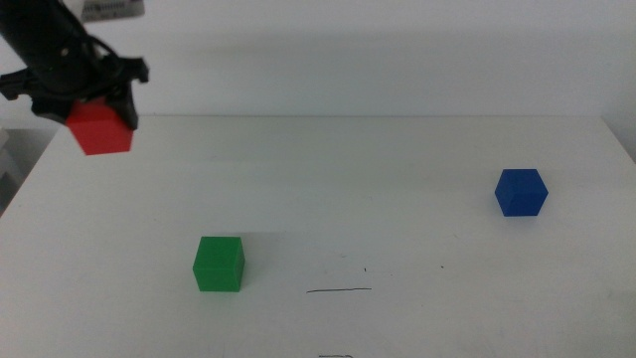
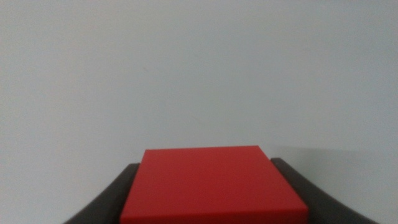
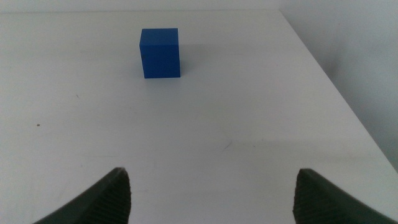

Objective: Stack red cubes first, then green, then blue cubes in a specific spot.

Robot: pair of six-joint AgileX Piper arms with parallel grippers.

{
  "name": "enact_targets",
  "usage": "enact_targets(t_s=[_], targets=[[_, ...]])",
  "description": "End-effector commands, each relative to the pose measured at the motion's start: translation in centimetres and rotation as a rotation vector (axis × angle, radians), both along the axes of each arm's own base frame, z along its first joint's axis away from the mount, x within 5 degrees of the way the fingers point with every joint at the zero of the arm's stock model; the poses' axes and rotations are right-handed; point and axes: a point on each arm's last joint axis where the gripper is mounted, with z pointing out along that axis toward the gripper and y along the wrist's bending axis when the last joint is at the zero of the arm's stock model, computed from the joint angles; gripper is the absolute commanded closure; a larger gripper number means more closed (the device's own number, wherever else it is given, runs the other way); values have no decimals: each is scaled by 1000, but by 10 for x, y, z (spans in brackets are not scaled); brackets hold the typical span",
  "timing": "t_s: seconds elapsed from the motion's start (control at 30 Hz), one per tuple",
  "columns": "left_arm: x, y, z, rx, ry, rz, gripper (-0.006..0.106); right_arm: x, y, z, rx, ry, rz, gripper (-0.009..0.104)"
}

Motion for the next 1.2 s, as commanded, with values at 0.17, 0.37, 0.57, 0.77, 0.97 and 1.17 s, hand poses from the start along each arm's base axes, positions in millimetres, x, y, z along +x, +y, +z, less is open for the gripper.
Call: enact_targets(t_s=[0.17,0.37,0.57,0.77,0.97,1.17], targets=[[-55,-65,55,-44,-53,21,93,0,0,8,-27,-76,-1,28],[-65,-123,45,-61,-14,-34,93,0,0,8,-27,-76,-1,28],[-67,-173,24,-93,-2,-82,93,0,0,8,-27,-76,-1,28],[-64,-212,-5,-85,11,-133,93,0,0,8,-27,-76,-1,28],[-57,-239,-37,-82,27,-159,93,0,0,8,-27,-76,-1,28],[-53,-251,-60,-85,64,-166,93,0,0,8,-27,-76,-1,28]])
